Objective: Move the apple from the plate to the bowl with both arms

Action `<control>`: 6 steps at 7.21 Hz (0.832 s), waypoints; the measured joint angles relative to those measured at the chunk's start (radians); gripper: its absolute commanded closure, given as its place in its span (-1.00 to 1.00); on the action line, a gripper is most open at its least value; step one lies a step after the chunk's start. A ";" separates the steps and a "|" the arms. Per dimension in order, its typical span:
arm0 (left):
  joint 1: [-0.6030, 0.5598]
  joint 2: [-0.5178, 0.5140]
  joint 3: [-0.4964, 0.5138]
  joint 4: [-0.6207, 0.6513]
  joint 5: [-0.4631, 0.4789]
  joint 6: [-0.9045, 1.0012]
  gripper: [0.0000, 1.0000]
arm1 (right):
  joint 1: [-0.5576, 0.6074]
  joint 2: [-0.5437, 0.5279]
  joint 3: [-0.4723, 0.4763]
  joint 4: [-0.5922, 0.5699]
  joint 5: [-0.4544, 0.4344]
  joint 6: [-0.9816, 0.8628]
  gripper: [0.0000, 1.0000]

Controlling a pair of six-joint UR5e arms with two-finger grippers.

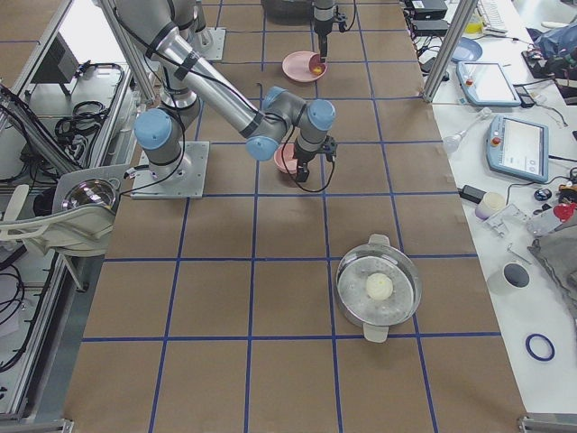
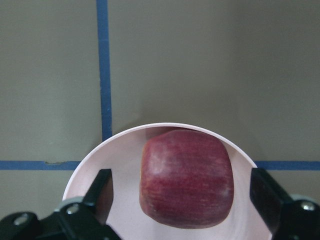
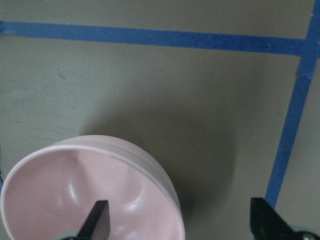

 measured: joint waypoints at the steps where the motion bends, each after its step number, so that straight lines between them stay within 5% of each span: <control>1: -0.002 -0.011 -0.003 0.005 -0.001 0.001 -0.93 | 0.000 0.012 0.001 0.001 0.000 -0.001 0.90; 3: -0.004 -0.027 -0.009 0.007 -0.002 0.003 -0.93 | 0.000 0.019 0.000 0.006 0.000 -0.005 1.00; 6: -0.004 -0.034 -0.008 0.008 0.000 0.010 -0.12 | 0.008 0.009 -0.012 0.013 0.006 -0.002 1.00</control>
